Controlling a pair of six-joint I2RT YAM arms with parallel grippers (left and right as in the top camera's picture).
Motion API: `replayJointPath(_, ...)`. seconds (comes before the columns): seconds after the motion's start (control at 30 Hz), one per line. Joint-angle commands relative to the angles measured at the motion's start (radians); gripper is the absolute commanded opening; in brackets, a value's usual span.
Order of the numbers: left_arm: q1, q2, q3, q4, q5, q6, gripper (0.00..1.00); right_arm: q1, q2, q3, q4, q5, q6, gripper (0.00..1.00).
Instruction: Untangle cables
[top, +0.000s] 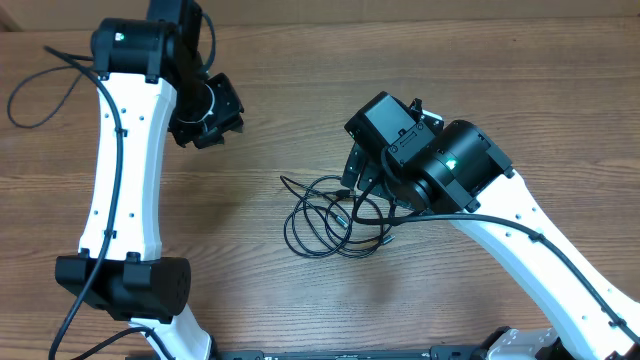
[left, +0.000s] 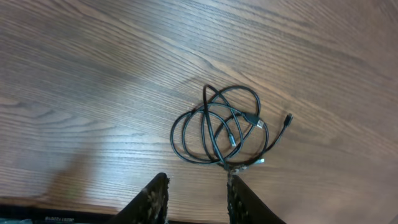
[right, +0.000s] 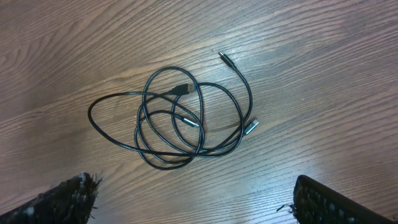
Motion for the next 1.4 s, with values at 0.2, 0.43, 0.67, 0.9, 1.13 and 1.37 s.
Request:
replayJointPath(0.2,-0.021,-0.01,0.018,-0.003,-0.01,0.016,0.24,0.001,-0.001,-0.003,0.003,0.003,-0.005,1.0)
replayJointPath(0.43,-0.021,-0.01,0.018,-0.003,-0.01,0.017,0.23,0.001,-0.001,-0.003,0.003,0.003,-0.005,1.0)
replayJointPath(0.67,-0.021,-0.01,0.018,-0.003,-0.01,0.016,0.23,0.001,-0.001,-0.003,0.003,0.003,-0.004,1.0)
replayJointPath(0.9,-0.021,-0.01,0.018,-0.003,-0.009,0.017,0.23,0.001,-0.001,-0.003,0.003,0.003,-0.004,1.0)
replayJointPath(1.13,-0.022,-0.01,0.018,-0.003,-0.01,0.017,0.24,0.001,-0.001,-0.003,0.003,0.003,-0.005,1.0)
replayJointPath(1.37,-0.021,-0.01,0.018,-0.003,-0.01,0.017,0.23,0.001,-0.001,-0.003,0.003,0.003,-0.005,1.0)
